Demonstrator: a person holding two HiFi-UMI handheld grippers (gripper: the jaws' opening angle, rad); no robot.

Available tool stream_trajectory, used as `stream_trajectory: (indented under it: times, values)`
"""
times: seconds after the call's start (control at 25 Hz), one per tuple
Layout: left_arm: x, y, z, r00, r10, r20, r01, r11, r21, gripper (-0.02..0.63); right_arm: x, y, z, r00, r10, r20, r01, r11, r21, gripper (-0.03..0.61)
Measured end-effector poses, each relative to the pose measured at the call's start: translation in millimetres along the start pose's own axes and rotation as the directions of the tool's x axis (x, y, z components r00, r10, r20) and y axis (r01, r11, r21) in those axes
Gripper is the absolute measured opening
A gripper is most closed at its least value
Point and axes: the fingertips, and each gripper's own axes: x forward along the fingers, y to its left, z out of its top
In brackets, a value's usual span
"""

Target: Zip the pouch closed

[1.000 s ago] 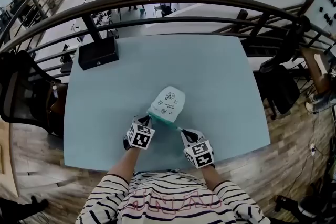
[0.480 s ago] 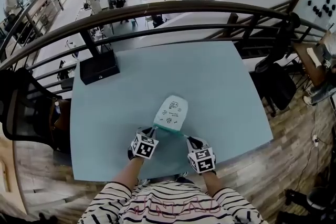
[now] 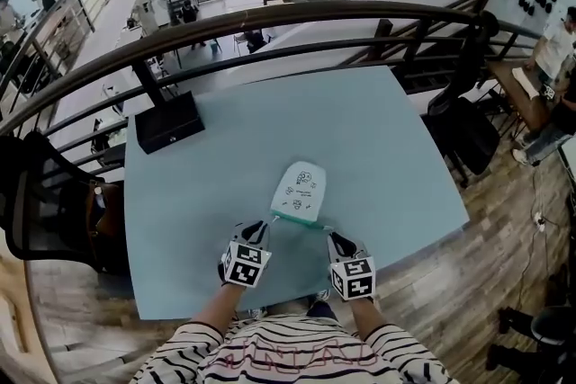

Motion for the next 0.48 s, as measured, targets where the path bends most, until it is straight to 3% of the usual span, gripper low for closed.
stream_trajectory:
  times: [0.48]
  values:
    - [-62.1,-17.5,25.3,0.980,-0.121,0.157,0.112,0.991,0.068,0.028,-40.1,43.9,27.3,0.985,-0.065,0.160,0.052,0.995,0.089,0.031]
